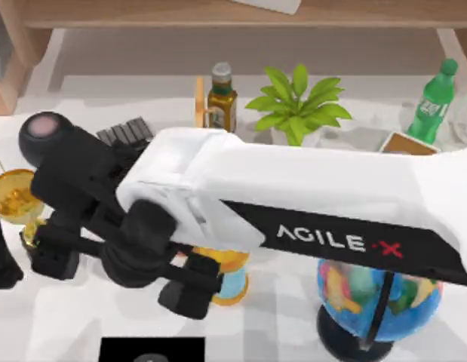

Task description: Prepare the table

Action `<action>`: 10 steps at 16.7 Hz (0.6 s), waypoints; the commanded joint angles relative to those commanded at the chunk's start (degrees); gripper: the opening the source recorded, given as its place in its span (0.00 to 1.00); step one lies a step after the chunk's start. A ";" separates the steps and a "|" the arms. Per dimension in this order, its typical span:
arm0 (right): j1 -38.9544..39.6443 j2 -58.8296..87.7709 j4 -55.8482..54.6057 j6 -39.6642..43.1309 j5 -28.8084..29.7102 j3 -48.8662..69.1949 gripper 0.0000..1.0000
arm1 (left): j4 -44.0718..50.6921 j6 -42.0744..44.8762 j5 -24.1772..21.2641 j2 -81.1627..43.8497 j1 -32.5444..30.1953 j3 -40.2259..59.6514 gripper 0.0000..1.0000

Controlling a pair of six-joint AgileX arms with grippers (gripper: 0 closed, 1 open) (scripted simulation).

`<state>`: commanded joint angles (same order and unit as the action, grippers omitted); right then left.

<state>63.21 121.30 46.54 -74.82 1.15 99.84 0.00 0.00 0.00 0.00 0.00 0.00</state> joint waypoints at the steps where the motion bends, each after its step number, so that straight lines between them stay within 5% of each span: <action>1: -2.89 -2.19 -3.89 -0.56 -1.21 -1.24 1.00 | 0.00 0.00 0.00 0.00 0.00 0.00 1.00; 10: -42.40 -19.72 -49.74 -6.35 -14.52 -22.51 1.00 | 0.00 0.00 0.00 0.00 0.00 0.00 1.00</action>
<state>20.81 101.57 -3.20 -81.17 -13.36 77.33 0.00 0.00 0.00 0.00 0.00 0.00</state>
